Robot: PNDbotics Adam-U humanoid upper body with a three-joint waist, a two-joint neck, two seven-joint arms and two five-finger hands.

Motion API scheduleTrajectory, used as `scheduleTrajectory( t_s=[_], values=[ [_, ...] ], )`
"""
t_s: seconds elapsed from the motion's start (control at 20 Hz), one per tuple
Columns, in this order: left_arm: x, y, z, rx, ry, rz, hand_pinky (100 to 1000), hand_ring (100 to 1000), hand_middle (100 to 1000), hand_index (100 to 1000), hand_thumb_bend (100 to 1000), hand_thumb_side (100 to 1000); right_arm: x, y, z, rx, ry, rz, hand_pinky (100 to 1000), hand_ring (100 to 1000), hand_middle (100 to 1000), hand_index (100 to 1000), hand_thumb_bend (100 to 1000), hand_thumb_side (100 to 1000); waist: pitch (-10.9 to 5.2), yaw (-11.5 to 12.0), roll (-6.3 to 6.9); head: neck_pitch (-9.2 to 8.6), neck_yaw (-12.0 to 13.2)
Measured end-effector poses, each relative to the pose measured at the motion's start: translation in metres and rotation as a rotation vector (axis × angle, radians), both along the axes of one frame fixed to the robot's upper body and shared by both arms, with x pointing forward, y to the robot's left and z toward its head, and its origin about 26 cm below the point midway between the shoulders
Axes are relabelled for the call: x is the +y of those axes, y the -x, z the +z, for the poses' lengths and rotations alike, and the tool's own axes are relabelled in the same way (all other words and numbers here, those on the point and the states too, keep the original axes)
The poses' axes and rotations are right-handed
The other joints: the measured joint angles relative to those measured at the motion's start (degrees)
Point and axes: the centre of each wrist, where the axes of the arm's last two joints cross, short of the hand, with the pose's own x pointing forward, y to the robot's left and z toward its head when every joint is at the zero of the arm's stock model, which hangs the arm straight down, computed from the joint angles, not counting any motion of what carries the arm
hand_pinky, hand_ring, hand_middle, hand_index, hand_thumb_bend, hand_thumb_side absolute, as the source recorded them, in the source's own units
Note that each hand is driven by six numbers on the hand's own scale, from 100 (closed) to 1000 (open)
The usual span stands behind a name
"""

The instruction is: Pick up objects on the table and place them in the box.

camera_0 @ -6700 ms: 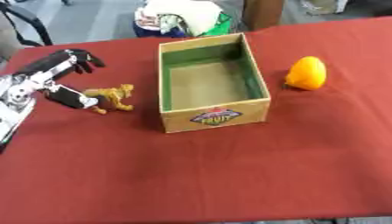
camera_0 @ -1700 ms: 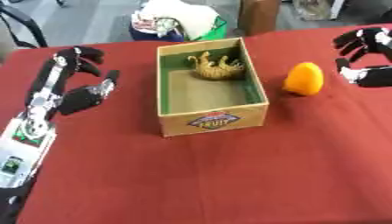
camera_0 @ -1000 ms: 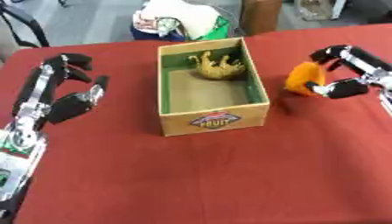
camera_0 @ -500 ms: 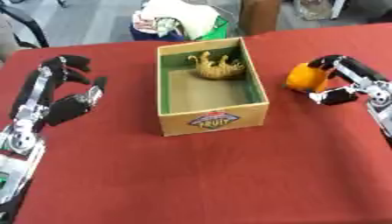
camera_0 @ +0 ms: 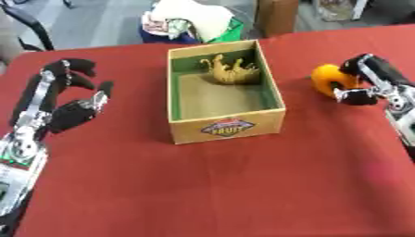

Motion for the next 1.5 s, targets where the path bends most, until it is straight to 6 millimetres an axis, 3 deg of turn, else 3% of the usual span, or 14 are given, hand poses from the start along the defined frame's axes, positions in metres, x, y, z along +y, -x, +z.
scheduleTrajectory(
  t_s=[0.25,0.6,0.8,1.0,1.5],
  values=[
    [0.000,0.000,0.000,0.001,0.001,0.001,718,548,584,725,353,231,0.011,0.000,0.015,-0.089,-0.040,0.034,472,490,210,290,100,100,0.00,0.0,-0.21,0.00,0.0],
    [0.000,0.000,0.000,0.002,0.004,0.001,717,547,583,724,352,227,0.051,-0.003,0.078,-0.196,-0.080,0.219,489,499,217,303,100,100,-0.11,-0.1,-0.43,0.04,-0.3],
    [-0.001,0.001,0.001,-0.005,0.005,-0.002,713,543,579,722,352,219,0.074,-0.004,0.102,-0.179,-0.038,0.353,509,513,233,321,100,100,-0.45,0.2,-0.64,0.04,-0.9],
    [-0.002,0.001,0.003,-0.019,0.020,0.004,701,529,563,708,342,185,0.095,-0.009,0.101,-0.120,-0.012,0.456,521,521,242,330,100,100,-0.54,1.1,-0.73,0.21,-1.5],
    [-0.009,0.000,0.003,-0.032,0.075,0.012,702,526,558,703,360,173,0.138,-0.022,0.066,0.004,0.071,0.577,553,556,324,430,100,100,-0.54,2.8,-0.56,0.41,-2.9]
  ],
)
